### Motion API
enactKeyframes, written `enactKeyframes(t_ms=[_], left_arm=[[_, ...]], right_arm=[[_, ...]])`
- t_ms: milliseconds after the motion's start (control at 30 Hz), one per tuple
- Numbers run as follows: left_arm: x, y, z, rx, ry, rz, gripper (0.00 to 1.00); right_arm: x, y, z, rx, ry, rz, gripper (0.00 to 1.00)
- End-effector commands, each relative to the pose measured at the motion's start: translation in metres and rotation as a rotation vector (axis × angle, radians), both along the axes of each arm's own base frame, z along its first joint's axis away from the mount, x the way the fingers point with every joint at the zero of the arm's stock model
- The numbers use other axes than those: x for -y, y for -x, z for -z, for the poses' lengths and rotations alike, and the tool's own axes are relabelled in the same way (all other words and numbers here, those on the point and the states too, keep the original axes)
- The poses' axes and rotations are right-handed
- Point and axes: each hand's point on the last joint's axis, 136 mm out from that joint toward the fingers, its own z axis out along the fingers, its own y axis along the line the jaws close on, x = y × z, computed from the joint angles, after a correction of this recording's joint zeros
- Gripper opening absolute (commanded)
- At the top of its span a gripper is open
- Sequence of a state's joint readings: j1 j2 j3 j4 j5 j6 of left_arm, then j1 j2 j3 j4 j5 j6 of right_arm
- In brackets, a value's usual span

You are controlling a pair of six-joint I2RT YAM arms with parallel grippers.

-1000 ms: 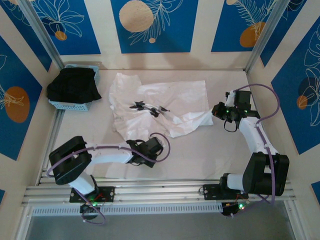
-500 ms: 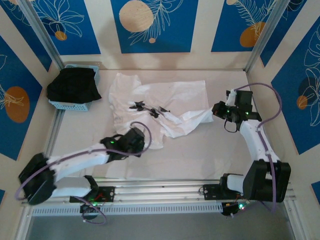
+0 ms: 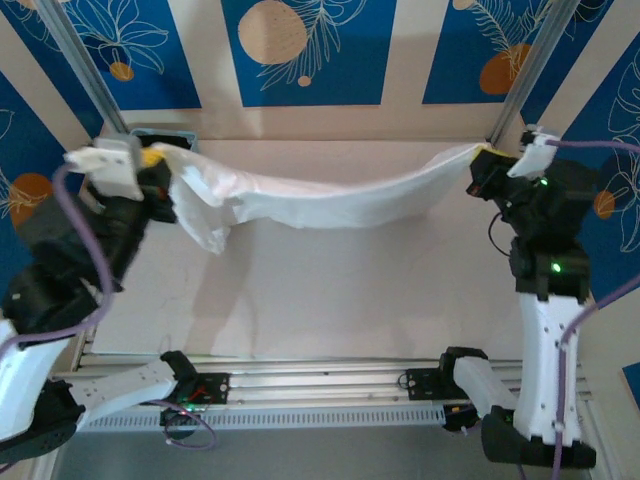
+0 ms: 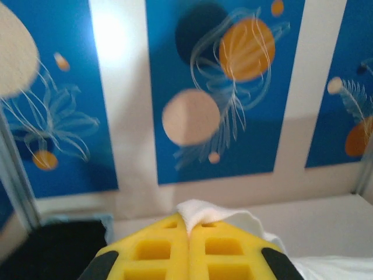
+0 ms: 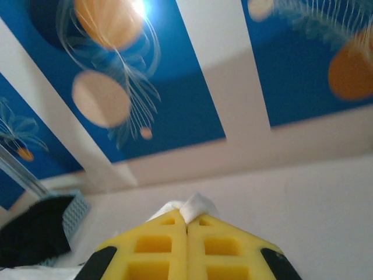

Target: Fold the inside-out t-shirt

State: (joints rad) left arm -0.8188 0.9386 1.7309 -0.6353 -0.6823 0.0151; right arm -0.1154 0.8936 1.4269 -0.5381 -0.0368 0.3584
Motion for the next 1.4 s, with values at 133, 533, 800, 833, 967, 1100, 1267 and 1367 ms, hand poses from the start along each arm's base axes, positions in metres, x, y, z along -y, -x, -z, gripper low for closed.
enactKeyframes(t_ms=[133,533,800,833,967,1100,1267,1367], left_arm=[[0.001,-0.031,-0.024,-0.04,-0.202,-0.118,0.0],[-0.023,-0.199,0.023,-0.228,-0.082,-0.158,0.0],[-0.022,-0.18,-0.024,-0.106,-0.047,-0.113,0.0],[-0.022,-0.167,-0.032,-0.082,-0.04,-0.101,0.0],[-0.028,-0.111,-0.057,0.033,-0.005,-0.066,0.0],[-0.035,-0.044,-0.086,0.16,0.039,-0.028,0.0],[-0.038,0.033,-0.123,0.323,0.071,0.051,0.0],[-0.044,0.066,-0.141,0.403,0.071,0.05,0.0]], right_arm=[[0.003,0.049,-0.058,0.148,0.079,0.049,0.0],[0.013,-0.089,-0.001,0.01,0.068,0.013,0.0],[0.002,-0.088,-0.018,0.021,0.104,-0.054,0.0],[0.0,-0.08,-0.023,0.03,0.108,-0.06,0.0],[-0.01,-0.044,-0.042,0.074,0.12,-0.092,0.0],[-0.02,0.005,-0.068,0.153,0.123,-0.11,0.0],[-0.024,0.068,-0.099,0.269,0.137,-0.09,0.0],[-0.026,0.1,-0.118,0.337,0.148,-0.082,0.0]])
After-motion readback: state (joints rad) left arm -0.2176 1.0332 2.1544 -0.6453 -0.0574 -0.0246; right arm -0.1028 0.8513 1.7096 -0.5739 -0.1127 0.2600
